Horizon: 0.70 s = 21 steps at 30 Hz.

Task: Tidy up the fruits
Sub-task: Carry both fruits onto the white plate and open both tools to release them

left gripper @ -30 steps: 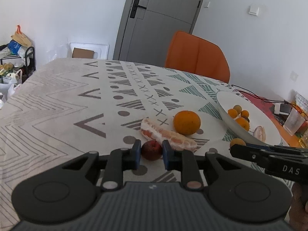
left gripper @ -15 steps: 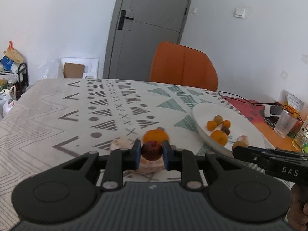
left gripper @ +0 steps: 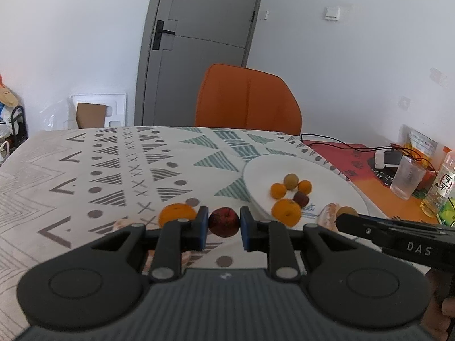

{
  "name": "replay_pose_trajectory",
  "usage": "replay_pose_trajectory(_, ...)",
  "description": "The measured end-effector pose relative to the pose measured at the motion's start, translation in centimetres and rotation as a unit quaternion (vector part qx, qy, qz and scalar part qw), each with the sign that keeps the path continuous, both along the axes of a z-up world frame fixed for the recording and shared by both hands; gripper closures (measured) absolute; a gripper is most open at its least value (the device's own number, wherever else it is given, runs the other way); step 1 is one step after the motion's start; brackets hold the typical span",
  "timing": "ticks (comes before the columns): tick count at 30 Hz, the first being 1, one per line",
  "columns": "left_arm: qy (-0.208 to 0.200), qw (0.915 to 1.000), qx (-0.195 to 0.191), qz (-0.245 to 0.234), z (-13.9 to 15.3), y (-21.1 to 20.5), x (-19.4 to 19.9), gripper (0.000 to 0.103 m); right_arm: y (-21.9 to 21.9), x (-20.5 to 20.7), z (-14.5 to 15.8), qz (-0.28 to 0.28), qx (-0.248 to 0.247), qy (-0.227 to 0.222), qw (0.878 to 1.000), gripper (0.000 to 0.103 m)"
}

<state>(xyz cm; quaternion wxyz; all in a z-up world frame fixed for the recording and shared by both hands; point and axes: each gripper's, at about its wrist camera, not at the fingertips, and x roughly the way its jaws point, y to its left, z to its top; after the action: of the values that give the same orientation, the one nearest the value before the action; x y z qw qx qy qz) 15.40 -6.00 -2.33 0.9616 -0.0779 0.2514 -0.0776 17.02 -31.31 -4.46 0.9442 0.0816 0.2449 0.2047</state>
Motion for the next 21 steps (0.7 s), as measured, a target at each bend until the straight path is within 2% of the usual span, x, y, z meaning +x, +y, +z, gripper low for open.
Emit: replay_pose_trajectory(21,0.000,0.9990,0.017,-0.040,-0.1,-5.7,3.6,0.081,-5.2,3.0,-0.7,-0.038,0.014,0.007,0.999,0.080)
